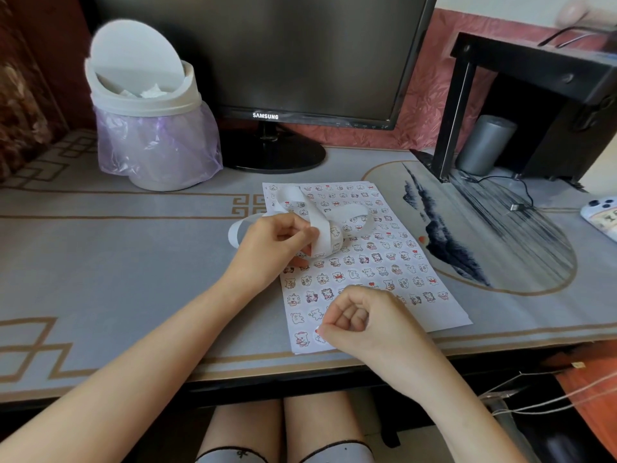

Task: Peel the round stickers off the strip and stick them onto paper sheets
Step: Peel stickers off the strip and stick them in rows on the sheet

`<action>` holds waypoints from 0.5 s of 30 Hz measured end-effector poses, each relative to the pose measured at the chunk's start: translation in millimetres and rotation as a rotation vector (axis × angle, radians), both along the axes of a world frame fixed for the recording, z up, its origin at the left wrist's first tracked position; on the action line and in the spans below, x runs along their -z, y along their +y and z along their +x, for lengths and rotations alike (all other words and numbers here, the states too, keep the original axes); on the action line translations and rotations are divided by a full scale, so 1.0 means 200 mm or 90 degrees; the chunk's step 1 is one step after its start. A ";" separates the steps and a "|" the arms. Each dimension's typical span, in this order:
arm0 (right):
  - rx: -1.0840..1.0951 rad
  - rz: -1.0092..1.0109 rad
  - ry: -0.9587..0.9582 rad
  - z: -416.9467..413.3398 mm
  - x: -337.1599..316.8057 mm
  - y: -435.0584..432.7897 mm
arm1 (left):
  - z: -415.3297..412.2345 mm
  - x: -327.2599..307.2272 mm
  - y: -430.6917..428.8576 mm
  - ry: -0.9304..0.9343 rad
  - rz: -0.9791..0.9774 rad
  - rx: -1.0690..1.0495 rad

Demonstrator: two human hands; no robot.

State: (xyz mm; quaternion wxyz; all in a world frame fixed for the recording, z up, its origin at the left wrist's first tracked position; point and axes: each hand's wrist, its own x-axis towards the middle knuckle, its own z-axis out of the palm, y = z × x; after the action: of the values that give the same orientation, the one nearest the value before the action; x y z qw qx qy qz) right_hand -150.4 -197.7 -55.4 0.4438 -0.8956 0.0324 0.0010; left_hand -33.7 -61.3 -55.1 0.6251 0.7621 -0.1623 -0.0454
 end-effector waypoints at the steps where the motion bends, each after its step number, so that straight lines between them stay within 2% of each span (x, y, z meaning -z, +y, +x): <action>1: -0.004 0.003 0.002 0.00 0.00 0.00 | 0.00 0.00 0.00 -0.001 0.001 0.000; 11: 0.009 0.049 -0.003 0.02 0.02 -0.02 | 0.01 0.01 0.00 0.021 -0.013 0.009; 15: 0.012 0.020 -0.010 0.02 0.03 -0.01 | 0.01 0.01 0.00 0.022 -0.014 0.011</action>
State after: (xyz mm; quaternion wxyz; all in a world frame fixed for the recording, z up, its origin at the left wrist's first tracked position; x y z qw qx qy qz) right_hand -146.3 -200.6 -60.7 0.4582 -0.8880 0.0375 -0.0100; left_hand -31.5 -61.9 -57.4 0.6360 0.7527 -0.1583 -0.0619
